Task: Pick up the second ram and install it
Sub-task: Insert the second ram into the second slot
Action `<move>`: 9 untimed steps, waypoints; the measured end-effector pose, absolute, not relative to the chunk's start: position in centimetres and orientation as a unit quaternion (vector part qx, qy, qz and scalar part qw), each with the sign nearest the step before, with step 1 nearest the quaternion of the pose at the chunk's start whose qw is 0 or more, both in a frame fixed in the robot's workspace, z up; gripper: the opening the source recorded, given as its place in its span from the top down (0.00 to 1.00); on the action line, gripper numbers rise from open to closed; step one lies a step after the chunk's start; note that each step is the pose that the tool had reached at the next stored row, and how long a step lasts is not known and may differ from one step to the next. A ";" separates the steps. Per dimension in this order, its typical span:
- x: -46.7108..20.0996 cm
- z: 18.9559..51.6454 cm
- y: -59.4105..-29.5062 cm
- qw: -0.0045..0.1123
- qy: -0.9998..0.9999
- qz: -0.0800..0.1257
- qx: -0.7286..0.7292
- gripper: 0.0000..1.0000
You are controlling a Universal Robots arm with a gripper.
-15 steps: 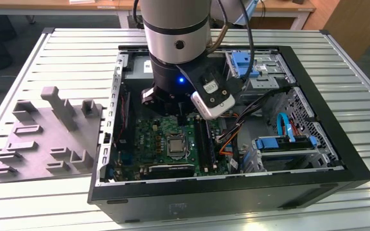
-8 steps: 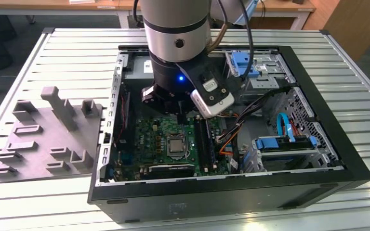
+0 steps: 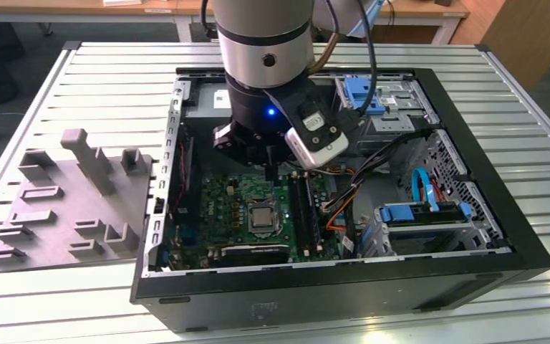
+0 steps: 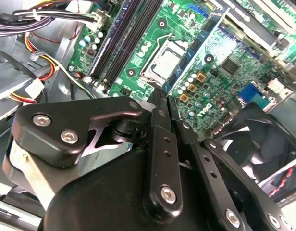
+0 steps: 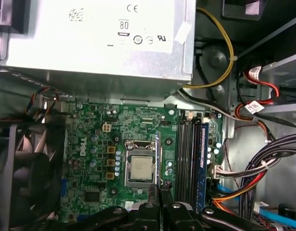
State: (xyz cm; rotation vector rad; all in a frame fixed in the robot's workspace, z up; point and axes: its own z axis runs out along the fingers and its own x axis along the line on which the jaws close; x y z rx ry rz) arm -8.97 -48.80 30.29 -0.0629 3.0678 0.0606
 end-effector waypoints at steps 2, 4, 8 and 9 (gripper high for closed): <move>-8.6 30.2 -48.7 0.036 0.999 0.020 -0.020 0.87; -8.2 30.2 -48.7 0.036 0.999 0.020 -0.019 0.87; -7.3 30.0 -48.5 0.036 0.999 0.020 -0.018 0.87; -7.1 30.0 -48.5 0.036 0.999 0.020 -0.017 0.87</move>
